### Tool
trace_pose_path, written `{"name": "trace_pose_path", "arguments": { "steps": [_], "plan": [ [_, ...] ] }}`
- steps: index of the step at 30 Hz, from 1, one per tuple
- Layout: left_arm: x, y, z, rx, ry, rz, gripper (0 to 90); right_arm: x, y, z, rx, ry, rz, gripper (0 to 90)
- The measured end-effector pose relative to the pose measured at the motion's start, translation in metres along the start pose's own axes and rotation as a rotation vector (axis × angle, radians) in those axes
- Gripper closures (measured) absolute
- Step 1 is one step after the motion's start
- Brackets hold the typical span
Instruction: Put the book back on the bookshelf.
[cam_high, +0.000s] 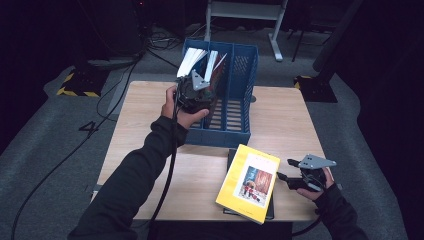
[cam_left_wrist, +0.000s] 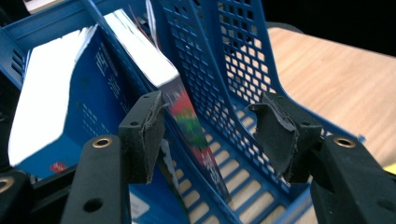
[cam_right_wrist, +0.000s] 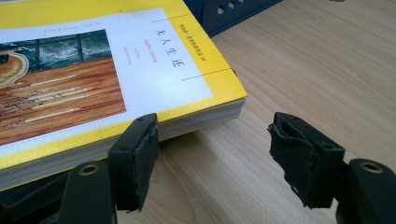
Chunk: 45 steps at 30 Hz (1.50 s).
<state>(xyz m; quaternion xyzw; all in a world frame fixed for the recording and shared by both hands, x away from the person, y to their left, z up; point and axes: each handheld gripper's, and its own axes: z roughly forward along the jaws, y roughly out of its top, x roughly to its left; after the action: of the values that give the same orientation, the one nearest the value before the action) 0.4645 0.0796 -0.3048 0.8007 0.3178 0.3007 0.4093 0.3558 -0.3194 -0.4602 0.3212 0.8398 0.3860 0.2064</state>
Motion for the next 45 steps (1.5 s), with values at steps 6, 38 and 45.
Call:
{"name": "trace_pose_path", "arguments": {
  "steps": [6,38,45],
  "plan": [
    [-0.012,-0.020,-0.009,0.019,-0.046,0.045,37.8,0.000,0.000,0.000,0.002,-0.003,0.004,32.3],
    [-0.083,-0.171,-0.010,0.185,-0.396,0.250,27.5,0.028,0.014,-0.014,-0.003,0.045,0.003,29.6],
    [-0.091,-0.186,-0.013,0.207,-0.459,0.248,24.5,0.038,0.014,-0.012,0.040,0.093,0.049,26.4]
  ]
}}
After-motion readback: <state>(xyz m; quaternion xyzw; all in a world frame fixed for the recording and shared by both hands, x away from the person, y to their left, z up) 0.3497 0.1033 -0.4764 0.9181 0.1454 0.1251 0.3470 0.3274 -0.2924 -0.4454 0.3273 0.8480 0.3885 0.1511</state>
